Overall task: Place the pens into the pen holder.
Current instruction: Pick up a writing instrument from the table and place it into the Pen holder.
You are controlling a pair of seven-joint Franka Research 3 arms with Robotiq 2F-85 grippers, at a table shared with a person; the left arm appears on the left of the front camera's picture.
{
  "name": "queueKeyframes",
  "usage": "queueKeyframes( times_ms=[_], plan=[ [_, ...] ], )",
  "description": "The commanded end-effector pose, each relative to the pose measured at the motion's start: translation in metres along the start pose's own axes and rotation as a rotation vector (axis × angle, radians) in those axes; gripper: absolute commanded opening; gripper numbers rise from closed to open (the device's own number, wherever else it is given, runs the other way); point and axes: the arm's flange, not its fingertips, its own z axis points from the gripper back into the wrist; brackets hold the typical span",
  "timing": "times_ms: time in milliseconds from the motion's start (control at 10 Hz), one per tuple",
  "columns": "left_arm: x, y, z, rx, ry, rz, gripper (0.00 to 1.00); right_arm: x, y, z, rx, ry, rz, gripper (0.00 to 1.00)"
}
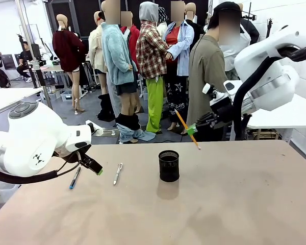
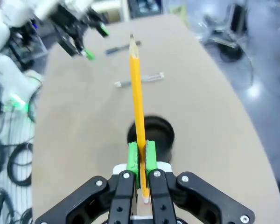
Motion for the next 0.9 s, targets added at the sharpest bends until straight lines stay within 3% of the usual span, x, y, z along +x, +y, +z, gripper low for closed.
queueKeyframes(
  times_ms=[0,300,800],
  plan=[
    [-0.001,0.002,0.000,0.000,-0.001,0.004,1.00,0.000,-0.011,-0.024,0.098,-0.133,0.021,0.00],
    [-0.001,0.002,0.000,0.000,-0.001,0.004,1.00,0.007,-0.028,-0.064,0.167,-0.223,0.063,0.00],
    [-0.001,0.002,0.000,0.000,-0.001,0.004,1.00,-0.013,-0.048,-0.107,0.206,-0.217,0.041,0.00]
  ],
)
